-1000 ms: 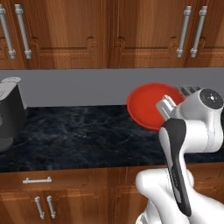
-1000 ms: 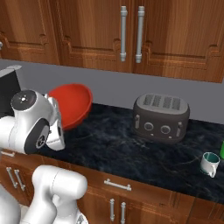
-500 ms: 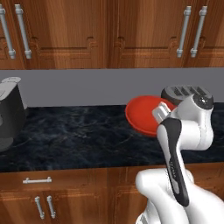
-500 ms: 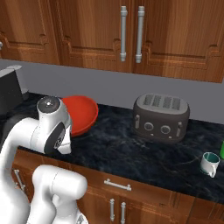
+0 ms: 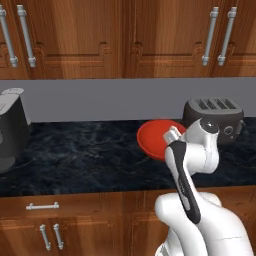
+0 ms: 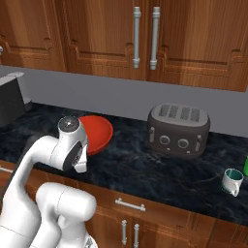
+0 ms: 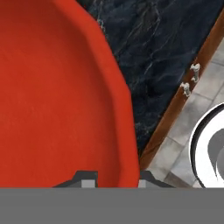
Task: Clear the mugs and bowl far away from the sink.
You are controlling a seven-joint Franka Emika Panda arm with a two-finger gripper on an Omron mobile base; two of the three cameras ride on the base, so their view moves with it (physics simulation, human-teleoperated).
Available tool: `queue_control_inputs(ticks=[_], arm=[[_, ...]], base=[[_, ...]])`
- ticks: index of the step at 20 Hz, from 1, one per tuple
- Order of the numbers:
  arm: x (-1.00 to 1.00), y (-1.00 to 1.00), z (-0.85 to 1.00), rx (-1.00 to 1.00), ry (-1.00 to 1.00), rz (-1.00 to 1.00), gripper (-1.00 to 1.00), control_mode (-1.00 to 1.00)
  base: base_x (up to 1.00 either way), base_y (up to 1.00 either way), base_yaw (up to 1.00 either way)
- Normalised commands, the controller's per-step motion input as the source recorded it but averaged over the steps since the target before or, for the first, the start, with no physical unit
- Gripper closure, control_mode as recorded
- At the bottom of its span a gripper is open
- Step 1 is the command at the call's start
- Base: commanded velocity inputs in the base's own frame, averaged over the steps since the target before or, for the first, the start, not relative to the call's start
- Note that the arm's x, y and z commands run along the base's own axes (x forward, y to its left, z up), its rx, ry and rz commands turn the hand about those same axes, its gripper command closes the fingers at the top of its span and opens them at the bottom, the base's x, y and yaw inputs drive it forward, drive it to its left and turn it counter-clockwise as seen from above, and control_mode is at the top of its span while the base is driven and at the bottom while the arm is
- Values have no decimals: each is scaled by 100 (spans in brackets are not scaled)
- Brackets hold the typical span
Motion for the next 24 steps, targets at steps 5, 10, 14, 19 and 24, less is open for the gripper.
queue_control_inputs(ticks=[5,10,14,19,24], arm=[[70,4,-59,0,7,0,100,-100],[67,0,-50,0,11,0,100,-100],[65,0,-45,0,14,0,100,-100],[55,0,-48,0,11,0,100,-100],[51,0,-49,0,8,0,100,-100]], base=[[0,0,0],[0,0,0],[0,0,0],[0,0,0],[0,0,0]])
